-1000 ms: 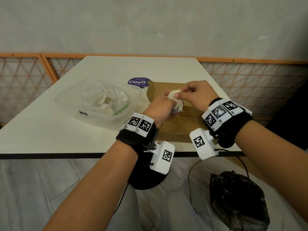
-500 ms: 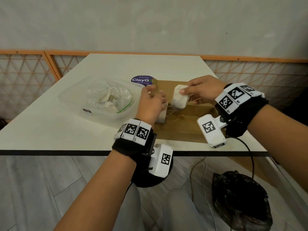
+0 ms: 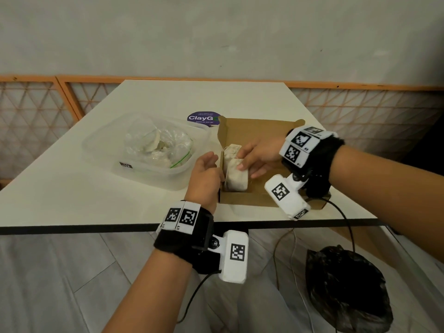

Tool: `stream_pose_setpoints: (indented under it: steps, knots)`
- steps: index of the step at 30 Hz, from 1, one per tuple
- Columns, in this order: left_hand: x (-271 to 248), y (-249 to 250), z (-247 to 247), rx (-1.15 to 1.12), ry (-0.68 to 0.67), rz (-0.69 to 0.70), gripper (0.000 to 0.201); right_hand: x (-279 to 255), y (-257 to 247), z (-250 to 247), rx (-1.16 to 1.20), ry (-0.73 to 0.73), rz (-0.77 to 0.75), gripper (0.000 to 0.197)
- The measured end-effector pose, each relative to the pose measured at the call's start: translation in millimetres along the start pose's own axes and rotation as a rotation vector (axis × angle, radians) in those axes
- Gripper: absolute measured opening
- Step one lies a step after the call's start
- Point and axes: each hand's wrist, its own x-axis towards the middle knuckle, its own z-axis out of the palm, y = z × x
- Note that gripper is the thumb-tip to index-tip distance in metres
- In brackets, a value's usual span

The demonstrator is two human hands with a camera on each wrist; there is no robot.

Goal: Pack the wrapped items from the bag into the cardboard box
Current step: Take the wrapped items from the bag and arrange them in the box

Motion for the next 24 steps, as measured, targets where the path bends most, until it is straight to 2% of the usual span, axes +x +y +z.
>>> stream_pose_setpoints:
  steps: [3, 8, 10, 12, 13, 16, 18, 21, 24]
  knots:
    - [4, -4, -4, -0.124, -0.025, -0.049, 0.061, 13, -1, 6, 0.044, 0.054, -0.022, 0.021]
    - [4, -10, -4, -0.228, -0.001, -0.034, 0.058, 23, 1, 7, 0.055, 0.138, -0.088, 0.021]
    - [5, -12, -3, -0.25, 0.01, -0.025, 0.056, 18, 1, 4, -0.012, 0.263, -0.131, 0.019]
    - [5, -14, -3, -0.242, 0.022, -0.02, 0.055, 3, 2, 0, -0.052, 0.428, -0.178, 0.023]
    - [5, -15, -3, -0.24, 0.024, -0.019, 0.055, -6, 4, -1, -0.028, 0.463, -0.188, 0.026]
    - [5, -15, -3, -0.265, 0.023, -0.019, 0.056, -30, 19, 5, 0.095, 0.331, -0.138, 0.026]
    - [4, -15, -2, -0.289, 0.029, -0.018, 0.056, -31, 31, 19, 0.092, 0.257, -0.084, 0.022]
    - [4, -16, -1, -0.278, 0.033, -0.007, 0.057, -21, 41, 34, 0.018, 0.339, -0.097, 0.014]
    - [2, -16, 0, -0.254, 0.038, 0.002, 0.056, -11, 39, 42, 0.095, 0.389, -0.12, 0.017]
